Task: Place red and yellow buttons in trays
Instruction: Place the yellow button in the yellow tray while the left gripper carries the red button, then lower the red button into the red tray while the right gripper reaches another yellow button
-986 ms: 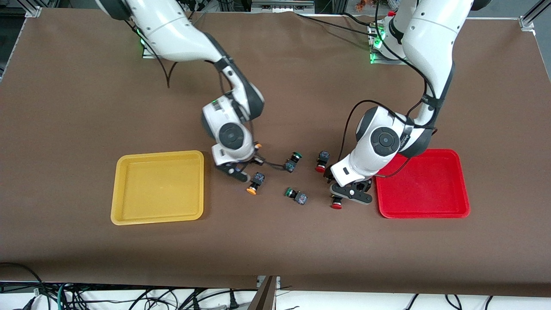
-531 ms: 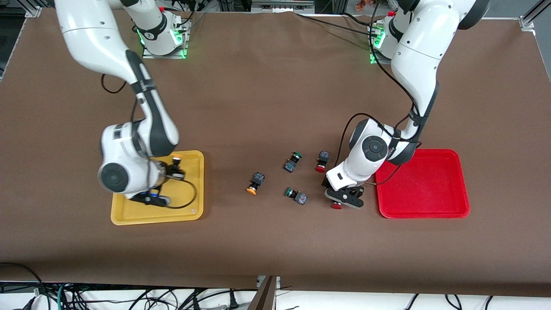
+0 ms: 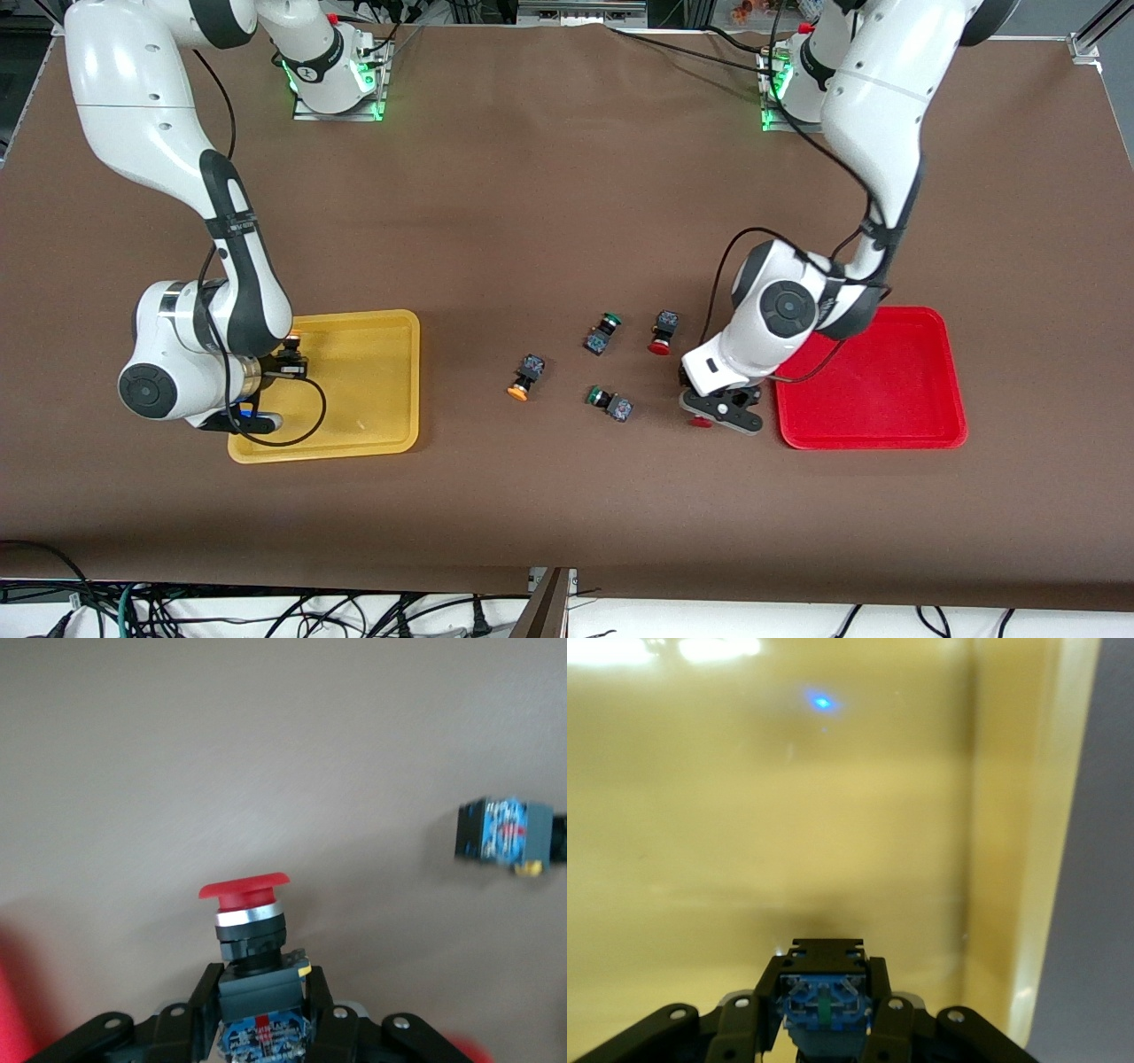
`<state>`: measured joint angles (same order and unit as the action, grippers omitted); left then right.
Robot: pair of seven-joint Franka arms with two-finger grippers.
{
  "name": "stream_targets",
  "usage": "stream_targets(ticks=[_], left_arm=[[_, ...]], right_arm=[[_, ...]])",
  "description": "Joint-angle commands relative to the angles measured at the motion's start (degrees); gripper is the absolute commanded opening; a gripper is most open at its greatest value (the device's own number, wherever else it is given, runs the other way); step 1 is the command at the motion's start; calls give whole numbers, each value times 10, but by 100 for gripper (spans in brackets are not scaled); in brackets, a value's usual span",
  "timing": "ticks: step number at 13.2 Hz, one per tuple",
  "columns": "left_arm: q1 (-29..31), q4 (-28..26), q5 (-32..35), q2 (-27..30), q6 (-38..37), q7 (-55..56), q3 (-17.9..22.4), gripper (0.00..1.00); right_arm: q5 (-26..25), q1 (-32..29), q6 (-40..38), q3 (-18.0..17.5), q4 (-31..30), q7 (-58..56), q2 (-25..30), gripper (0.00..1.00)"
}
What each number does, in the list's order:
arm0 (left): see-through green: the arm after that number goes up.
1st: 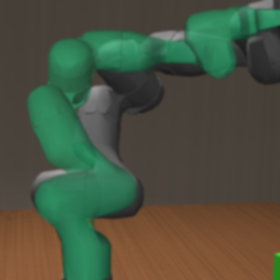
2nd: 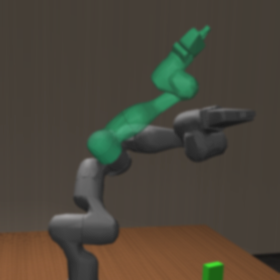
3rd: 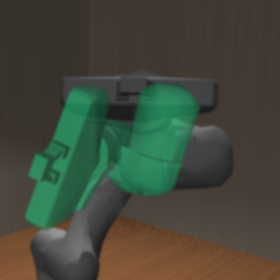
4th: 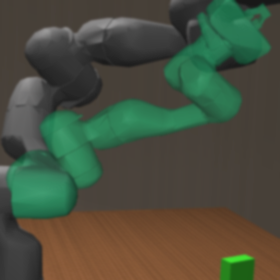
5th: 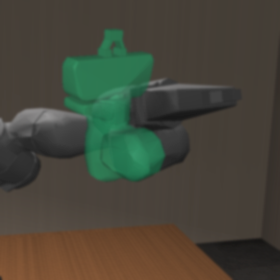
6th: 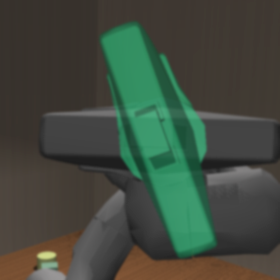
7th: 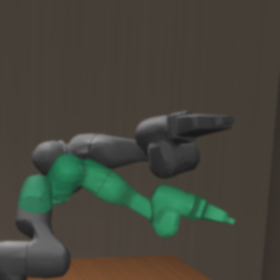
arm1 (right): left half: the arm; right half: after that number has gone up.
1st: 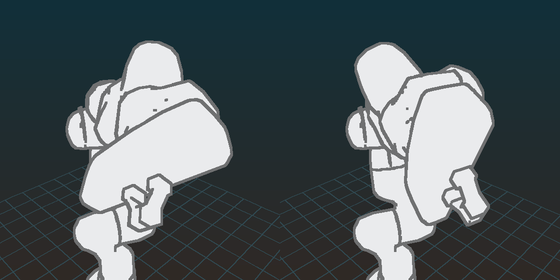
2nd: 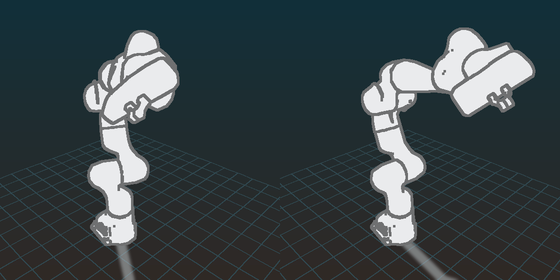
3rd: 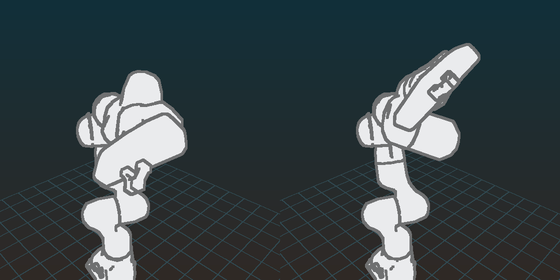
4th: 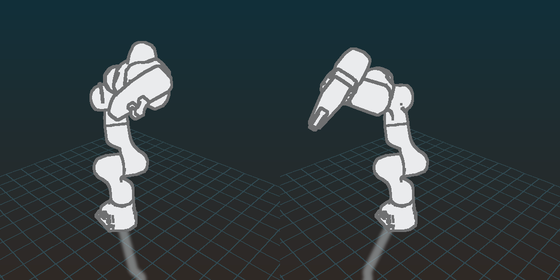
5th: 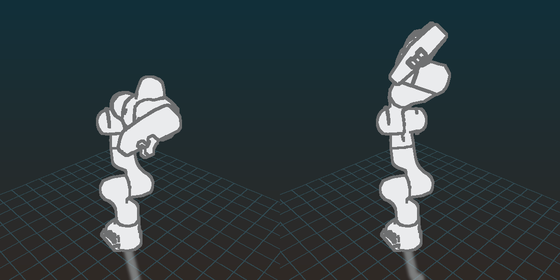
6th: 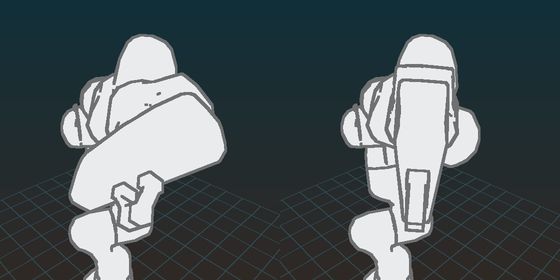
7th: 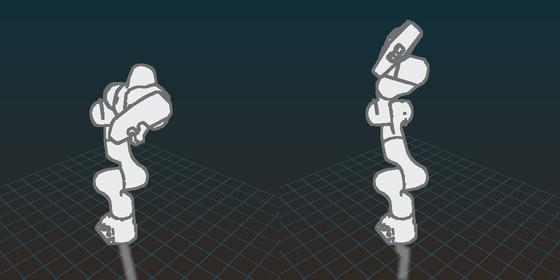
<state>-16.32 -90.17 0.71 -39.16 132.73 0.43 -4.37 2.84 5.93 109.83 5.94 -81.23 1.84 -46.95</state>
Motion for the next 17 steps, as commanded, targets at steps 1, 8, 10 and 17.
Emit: stream_targets(ticks=[1,8,10,17], left_arm=[[62,-17,10,82,-166,-70,-3,10],[185,-62,10,37,-162,-373,0,14],[185,-122,10,40,-72,-373,-3,16],[183,-123,10,80,-97,-376,-7,100]], right_arm=[[-7,-14,16,-6,-2,-31,-1,93],[1,132,-33,-35,6,244,41,100],[1,186,-30,-37,46,388,37,100],[14,290,158,-44,56,630,-2,100]])
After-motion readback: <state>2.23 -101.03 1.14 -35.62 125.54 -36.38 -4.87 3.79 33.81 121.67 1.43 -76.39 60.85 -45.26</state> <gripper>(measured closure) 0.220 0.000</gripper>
